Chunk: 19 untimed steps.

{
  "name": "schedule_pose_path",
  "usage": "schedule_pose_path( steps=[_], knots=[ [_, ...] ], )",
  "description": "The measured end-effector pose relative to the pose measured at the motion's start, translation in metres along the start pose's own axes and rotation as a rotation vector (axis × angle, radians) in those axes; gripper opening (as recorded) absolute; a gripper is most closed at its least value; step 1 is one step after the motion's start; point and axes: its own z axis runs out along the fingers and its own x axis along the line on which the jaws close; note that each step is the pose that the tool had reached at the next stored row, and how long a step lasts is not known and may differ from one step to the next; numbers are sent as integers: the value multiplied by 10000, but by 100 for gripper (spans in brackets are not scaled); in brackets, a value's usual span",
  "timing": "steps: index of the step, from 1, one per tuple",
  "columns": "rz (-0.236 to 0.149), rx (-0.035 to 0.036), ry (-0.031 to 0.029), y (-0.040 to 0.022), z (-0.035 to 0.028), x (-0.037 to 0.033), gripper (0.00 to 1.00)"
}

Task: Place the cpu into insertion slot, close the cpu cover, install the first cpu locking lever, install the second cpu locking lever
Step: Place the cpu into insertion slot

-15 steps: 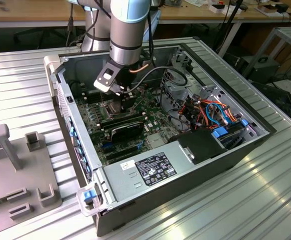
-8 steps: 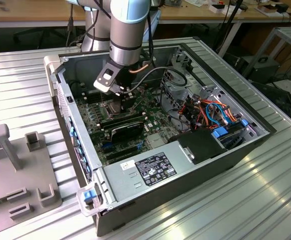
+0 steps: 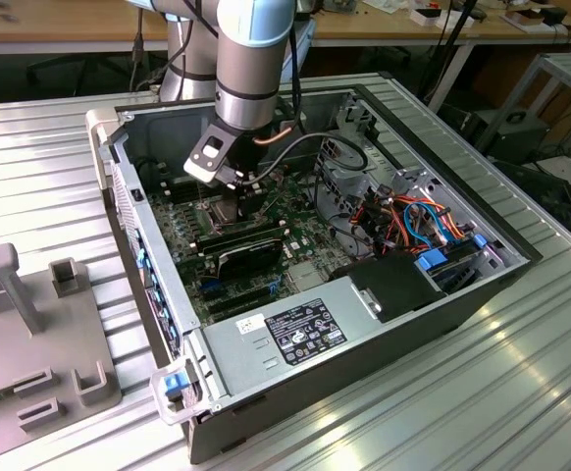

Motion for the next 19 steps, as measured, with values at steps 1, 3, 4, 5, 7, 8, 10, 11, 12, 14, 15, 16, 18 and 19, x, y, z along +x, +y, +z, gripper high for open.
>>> schedule_pose_path(
  steps=[1,3,4,5,7,8,10,11,12,14,15,16,18,19],
  knots=[
    [1,0,0,0,2,0,54],
    [2,0,1,0,4,0,54],
    [1,1,2,0,4,0,54],
    [2,0,2,0,5,0,54],
    [1,0,3,2,5,0,54],
    [1,0,4,4,6,0,54],
    [3,-2,7,4,7,-3,54],
    [5,-2,3,4,6,-4,54],
    [5,0,2,5,5,-5,54],
    [7,1,2,8,5,-6,54],
    [11,1,2,10,6,-6,54],
    [15,0,3,11,7,-6,54],
    [25,1,4,13,8,-6,54],
    [30,2,3,14,9,-6,54]
  ],
)
